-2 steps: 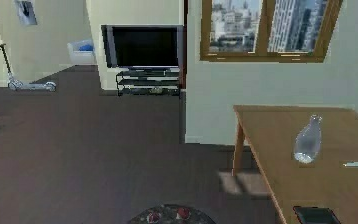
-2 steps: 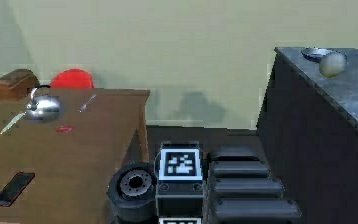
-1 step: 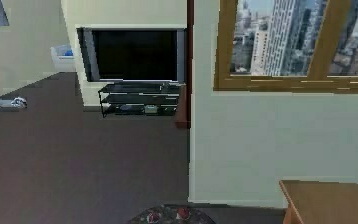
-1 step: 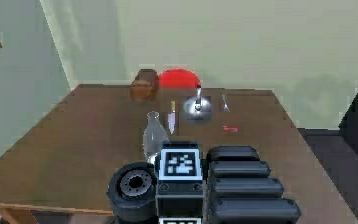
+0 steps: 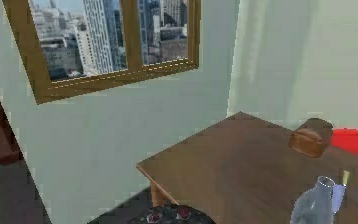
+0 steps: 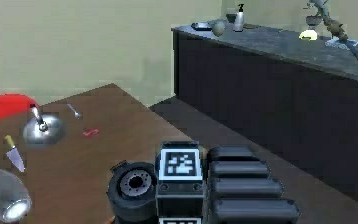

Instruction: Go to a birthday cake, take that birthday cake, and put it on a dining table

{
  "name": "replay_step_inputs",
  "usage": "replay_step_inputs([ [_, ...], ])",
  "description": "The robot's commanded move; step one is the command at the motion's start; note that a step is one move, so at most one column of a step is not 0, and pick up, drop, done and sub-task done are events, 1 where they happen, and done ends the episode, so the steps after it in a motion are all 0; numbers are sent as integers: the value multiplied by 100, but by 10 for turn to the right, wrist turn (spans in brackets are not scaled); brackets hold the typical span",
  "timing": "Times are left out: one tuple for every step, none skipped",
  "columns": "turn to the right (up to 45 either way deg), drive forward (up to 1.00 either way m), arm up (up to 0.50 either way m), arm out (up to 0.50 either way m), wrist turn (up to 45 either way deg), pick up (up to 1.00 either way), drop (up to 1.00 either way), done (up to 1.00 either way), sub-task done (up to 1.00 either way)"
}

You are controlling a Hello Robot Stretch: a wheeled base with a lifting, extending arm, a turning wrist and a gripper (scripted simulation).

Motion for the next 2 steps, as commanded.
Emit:
replay_step_inputs([
  [420, 0, 0, 0, 0, 0, 0, 0, 0],
  [-450, 0, 0, 0, 0, 0, 0, 0, 0],
])
